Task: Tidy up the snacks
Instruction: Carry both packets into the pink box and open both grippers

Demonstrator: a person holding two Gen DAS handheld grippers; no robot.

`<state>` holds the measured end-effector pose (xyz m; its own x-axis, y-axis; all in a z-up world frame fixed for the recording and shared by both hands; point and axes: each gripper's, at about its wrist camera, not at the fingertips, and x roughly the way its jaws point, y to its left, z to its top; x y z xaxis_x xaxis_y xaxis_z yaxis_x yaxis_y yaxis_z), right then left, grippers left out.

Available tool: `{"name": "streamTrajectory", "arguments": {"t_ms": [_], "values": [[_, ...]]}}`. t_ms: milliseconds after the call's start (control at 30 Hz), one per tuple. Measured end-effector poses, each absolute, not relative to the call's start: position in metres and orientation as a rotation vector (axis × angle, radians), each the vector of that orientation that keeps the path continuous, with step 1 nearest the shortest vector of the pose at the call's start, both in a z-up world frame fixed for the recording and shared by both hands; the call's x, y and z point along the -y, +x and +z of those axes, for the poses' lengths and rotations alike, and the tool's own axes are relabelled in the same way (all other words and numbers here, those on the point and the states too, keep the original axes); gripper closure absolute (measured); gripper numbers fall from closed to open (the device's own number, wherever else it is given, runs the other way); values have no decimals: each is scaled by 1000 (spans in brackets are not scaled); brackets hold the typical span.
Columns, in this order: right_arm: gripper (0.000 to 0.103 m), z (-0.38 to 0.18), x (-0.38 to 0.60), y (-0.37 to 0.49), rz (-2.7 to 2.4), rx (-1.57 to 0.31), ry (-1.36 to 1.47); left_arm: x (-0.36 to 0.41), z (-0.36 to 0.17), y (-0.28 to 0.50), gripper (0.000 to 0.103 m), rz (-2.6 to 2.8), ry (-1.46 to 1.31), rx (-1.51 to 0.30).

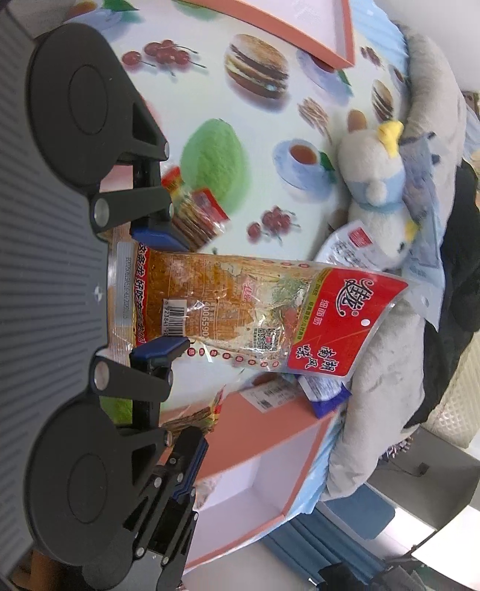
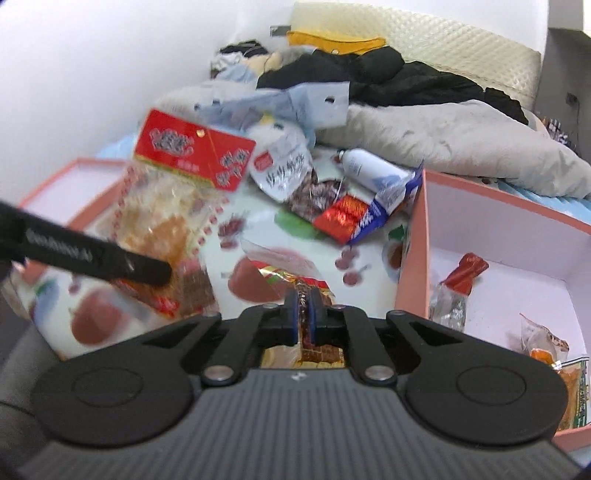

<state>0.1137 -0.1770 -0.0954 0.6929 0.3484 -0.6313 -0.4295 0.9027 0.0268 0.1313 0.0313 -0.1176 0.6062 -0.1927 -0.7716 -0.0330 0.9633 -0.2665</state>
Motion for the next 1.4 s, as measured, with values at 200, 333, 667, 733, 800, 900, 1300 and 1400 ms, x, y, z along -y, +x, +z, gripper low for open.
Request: {"name": "streamTrajectory", "arguments": {"t_ms": [200,333,667,733,800,900,1300,1400], "values": [[94,-67,188,126,423,-647,-47,-16,-85,149,48,-117,-248,-888],[94,-47,199,133,410,-611,-12,-7,-61,161,48,-131,-241,-854],[94,2,239,152,339,-492,26,31,-3,193,48,-213,-237,-768],[94,8,249,156,316,-478,30,44,6,200,48,-236,-224,-755],[94,13,260,160,292,-468,28,57,13,208,48,-267,-220,-749],[94,16,278,169,240,-469,31,81,18,221,48,-305,-202,-744],[94,-34,355,196,84,-633,11,192,-14,266,48,-439,-46,-881],[94,-49,370,197,60,-676,-2,214,-30,276,48,-449,-38,-936]]}}
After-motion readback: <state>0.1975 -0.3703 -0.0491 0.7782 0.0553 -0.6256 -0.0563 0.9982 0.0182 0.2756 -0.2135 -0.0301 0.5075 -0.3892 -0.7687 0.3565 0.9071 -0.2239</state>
